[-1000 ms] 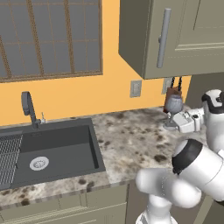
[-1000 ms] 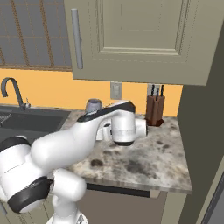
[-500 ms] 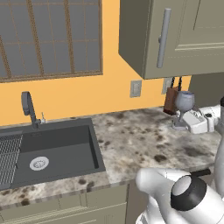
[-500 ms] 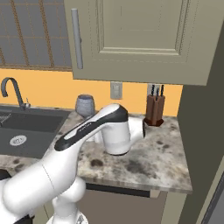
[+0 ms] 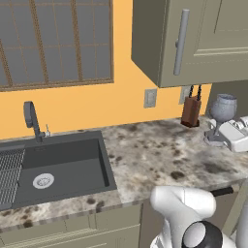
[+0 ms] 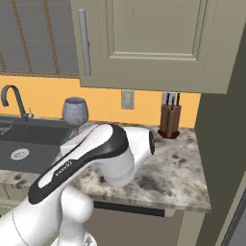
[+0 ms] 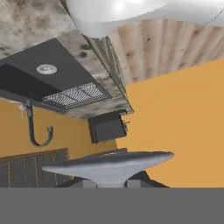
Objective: Retrieve the wine glasses from the counter and place one next to each plate.
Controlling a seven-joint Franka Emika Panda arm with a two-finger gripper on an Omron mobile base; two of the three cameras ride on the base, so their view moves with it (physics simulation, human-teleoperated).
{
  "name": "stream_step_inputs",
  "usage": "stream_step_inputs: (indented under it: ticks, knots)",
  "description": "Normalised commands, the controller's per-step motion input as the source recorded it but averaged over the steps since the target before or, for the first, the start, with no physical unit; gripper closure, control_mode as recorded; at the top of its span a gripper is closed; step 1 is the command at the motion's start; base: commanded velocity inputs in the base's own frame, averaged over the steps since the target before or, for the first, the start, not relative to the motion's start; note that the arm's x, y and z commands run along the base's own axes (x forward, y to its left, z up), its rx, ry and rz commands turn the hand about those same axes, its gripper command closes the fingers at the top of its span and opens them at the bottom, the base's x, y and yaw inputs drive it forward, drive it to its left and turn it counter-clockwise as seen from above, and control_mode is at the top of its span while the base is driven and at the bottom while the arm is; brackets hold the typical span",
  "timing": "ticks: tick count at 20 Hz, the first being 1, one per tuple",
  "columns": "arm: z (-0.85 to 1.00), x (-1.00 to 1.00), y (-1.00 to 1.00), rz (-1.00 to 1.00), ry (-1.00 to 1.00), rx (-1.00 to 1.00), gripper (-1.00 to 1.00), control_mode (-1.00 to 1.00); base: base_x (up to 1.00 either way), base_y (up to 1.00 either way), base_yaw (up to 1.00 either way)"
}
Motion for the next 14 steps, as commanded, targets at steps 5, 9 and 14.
stream_step_inputs:
  ticks: [5,9,14]
  knots:
    - [0.09,-0.2,0.05,0.0,-0.02,0.0,1.0,1.0,-0.8,0.23,0.0]
    - [0.0,0.0,0.0,0.0,0.0,0.0,1.0,1.0,-0.93,0.02,-0.09]
    - [0.0,0.0,0.0,0.0,0.0,0.0,1.0,1.0,-0.93,0.0,-0.47]
